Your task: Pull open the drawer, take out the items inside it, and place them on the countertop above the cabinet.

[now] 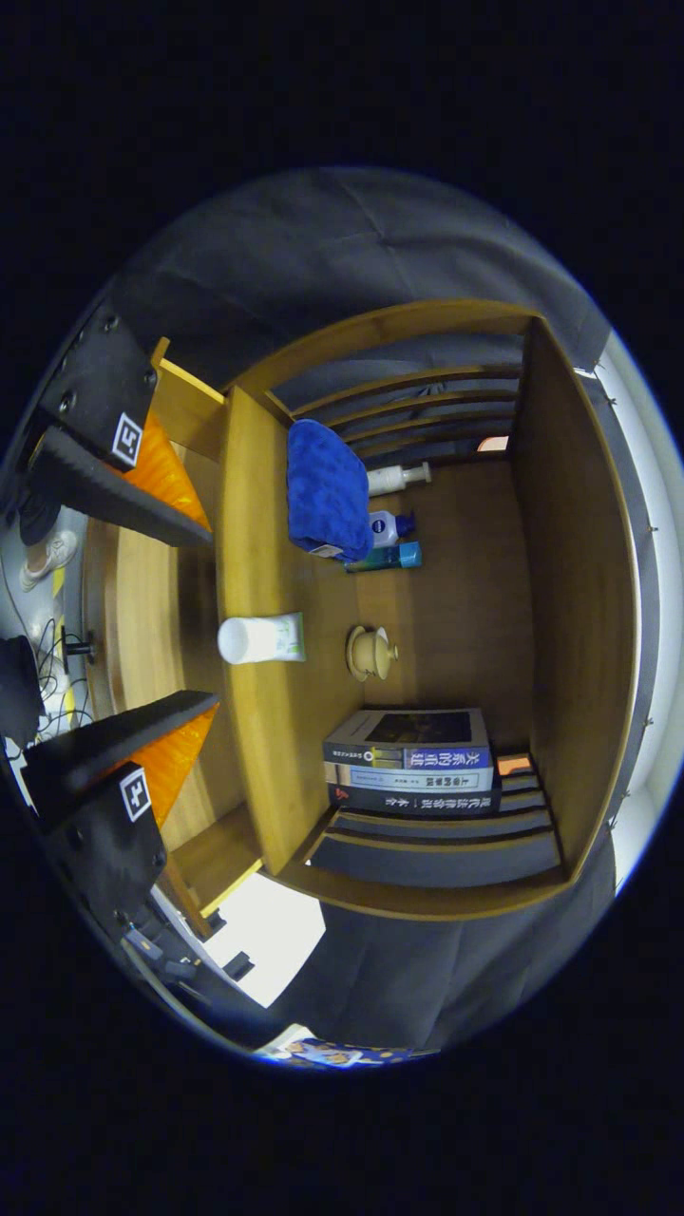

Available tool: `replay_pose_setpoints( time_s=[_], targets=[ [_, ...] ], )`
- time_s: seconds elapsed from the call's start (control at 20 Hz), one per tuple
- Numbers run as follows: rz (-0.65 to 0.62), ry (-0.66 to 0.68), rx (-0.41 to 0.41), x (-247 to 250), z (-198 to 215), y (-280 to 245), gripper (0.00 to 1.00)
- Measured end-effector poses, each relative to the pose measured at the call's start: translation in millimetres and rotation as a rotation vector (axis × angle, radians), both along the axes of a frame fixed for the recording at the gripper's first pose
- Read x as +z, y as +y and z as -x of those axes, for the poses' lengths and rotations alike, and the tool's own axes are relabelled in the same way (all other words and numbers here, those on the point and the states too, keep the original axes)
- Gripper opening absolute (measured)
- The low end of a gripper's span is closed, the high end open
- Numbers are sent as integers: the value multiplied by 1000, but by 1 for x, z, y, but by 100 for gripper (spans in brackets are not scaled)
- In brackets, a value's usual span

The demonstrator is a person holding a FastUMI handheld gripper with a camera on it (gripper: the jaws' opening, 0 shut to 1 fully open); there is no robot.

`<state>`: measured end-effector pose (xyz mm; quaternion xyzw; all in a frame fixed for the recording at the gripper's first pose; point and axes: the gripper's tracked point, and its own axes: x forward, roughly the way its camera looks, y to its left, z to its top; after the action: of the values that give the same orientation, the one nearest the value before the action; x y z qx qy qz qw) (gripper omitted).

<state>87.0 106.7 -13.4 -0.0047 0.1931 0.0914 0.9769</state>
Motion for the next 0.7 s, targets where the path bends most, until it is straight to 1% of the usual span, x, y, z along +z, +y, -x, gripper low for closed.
replay_pose_setpoints(
  time_s=[0.2,0.35,0.7],
  targets=[
    [-29,-24,-21,-18,16,-12,99],
    [-10,-49,-26,-26,28,-19,99],
    [1,11,-37,-65,38,-22,99]
  ],
)
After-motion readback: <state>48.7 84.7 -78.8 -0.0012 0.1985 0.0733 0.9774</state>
